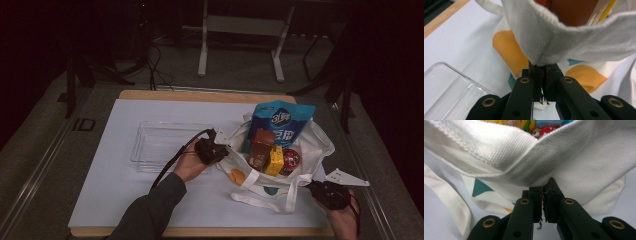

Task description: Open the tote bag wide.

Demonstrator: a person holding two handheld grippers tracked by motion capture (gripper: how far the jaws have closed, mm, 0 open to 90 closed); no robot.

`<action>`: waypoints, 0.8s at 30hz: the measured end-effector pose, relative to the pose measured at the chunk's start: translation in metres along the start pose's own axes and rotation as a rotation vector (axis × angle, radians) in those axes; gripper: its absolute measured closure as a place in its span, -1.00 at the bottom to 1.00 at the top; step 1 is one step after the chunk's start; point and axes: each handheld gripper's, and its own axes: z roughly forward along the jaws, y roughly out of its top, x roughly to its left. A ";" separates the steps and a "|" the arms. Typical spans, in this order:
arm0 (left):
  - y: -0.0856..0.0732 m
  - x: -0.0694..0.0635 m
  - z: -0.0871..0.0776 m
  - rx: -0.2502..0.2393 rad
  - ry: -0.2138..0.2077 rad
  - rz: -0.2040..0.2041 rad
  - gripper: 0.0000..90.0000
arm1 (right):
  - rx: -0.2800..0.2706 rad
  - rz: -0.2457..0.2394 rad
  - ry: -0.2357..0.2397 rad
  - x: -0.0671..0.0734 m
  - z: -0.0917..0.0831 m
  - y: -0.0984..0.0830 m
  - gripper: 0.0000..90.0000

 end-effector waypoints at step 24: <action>-0.013 0.003 0.011 0.052 0.055 -0.096 0.94 | 0.159 0.022 -0.068 -0.001 0.030 -0.008 0.95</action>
